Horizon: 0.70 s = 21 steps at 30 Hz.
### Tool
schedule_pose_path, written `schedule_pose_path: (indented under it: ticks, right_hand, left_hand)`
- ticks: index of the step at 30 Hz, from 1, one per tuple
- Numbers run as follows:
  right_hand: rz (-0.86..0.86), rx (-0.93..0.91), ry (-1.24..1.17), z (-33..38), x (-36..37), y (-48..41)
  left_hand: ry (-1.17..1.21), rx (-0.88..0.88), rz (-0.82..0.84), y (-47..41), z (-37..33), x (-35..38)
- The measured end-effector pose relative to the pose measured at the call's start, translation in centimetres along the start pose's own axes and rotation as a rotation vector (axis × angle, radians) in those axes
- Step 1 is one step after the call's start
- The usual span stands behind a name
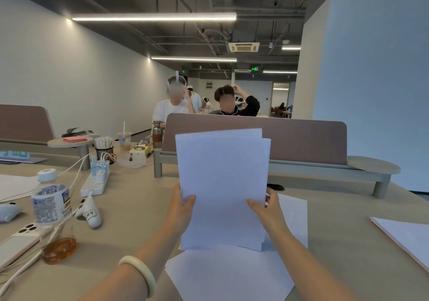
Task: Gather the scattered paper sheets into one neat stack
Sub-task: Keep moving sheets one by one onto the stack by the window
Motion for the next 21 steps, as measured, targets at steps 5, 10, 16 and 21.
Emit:
schedule_pose_path:
  ticks: [5, 10, 16, 21]
  right_hand:
    - [-0.019, 0.031, 0.085, -1.8, 0.4, 0.1]
    - [-0.020, -0.006, 0.054, -0.4, 0.5, -0.2]
    - [-0.042, 0.073, -0.011, -3.1, -0.1, 0.2]
    - [-0.073, 0.061, 0.073, -3.1, 0.3, 0.4]
  left_hand:
    - [-0.027, -0.023, -0.016, 0.1, 0.5, 0.6]
    - [-0.041, 0.038, -0.037, -0.2, -0.7, 0.8]
    - [-0.050, 0.002, -0.018, 0.5, 1.6, 1.7]
    - [-0.092, 0.011, -0.052, 0.6, 1.8, 2.1]
Point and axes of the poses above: each hand's wrist, its own y-axis away from the middle knuckle, its own x-axis out of the palm, z = x × y, the point moved 6 cm from there along -y, towards the middle knuckle, and after that the axes turned 13 degrees about -y, right-handed, at the moved point
